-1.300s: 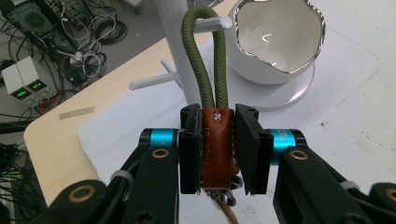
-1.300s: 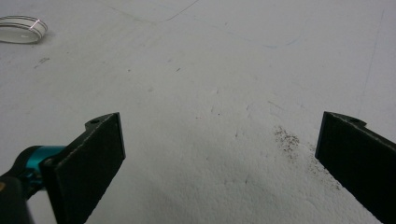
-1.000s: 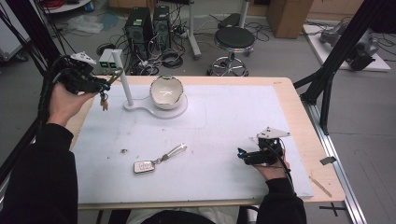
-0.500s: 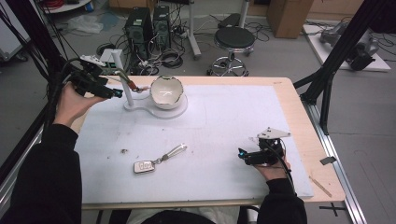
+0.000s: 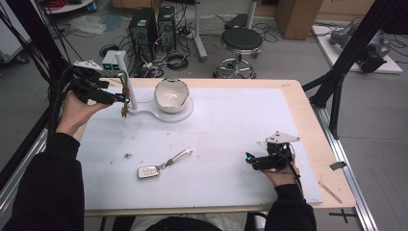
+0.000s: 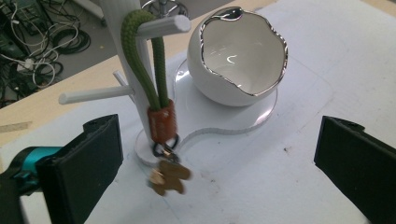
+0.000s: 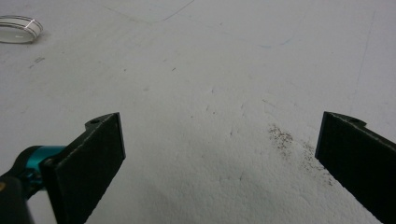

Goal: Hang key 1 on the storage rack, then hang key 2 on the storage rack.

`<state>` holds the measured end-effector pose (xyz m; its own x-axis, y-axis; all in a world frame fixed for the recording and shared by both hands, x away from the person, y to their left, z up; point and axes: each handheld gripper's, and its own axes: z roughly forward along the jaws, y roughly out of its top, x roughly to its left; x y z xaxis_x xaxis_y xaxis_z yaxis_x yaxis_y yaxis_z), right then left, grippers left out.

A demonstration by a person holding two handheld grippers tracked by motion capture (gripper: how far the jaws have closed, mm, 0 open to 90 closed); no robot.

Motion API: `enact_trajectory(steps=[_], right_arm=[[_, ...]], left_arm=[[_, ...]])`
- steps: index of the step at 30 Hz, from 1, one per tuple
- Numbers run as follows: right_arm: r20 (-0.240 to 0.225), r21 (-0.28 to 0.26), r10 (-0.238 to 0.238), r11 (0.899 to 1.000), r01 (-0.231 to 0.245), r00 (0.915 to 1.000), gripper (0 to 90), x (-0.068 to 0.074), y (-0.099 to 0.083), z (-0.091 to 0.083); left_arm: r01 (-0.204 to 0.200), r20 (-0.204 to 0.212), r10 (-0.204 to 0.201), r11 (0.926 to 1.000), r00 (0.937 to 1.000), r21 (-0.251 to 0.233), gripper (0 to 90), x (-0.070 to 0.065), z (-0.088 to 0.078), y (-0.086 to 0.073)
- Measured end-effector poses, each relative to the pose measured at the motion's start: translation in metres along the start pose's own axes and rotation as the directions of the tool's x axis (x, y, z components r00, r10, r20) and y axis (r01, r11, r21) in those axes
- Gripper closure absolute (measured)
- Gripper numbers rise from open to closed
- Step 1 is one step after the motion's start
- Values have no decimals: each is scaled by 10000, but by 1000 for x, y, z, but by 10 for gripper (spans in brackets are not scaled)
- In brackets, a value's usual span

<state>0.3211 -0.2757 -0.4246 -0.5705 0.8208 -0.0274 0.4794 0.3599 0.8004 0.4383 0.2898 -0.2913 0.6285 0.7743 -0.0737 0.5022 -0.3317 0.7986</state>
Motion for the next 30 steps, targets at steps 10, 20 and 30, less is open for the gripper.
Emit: enact_trajectory(steps=[10, 20, 30], right_arm=[[13, 34, -46, 10000, 46, 10000, 5, 0, 0, 0], [-12, 83, 12, 10000, -12, 10000, 5, 1, 0, 0], [38, 78, -60, 10000, 60, 10000, 5, 1, 1, 2]], left_arm=[[76, 258, -62, 9985, 9996, -541, 17, -1, -6, -17], [-112, 295, 129, 9984, 9995, -554, 17, -12, -7, -25], [-541, 824, 587, 9969, 9949, -578, 16, -28, -2, -21]])
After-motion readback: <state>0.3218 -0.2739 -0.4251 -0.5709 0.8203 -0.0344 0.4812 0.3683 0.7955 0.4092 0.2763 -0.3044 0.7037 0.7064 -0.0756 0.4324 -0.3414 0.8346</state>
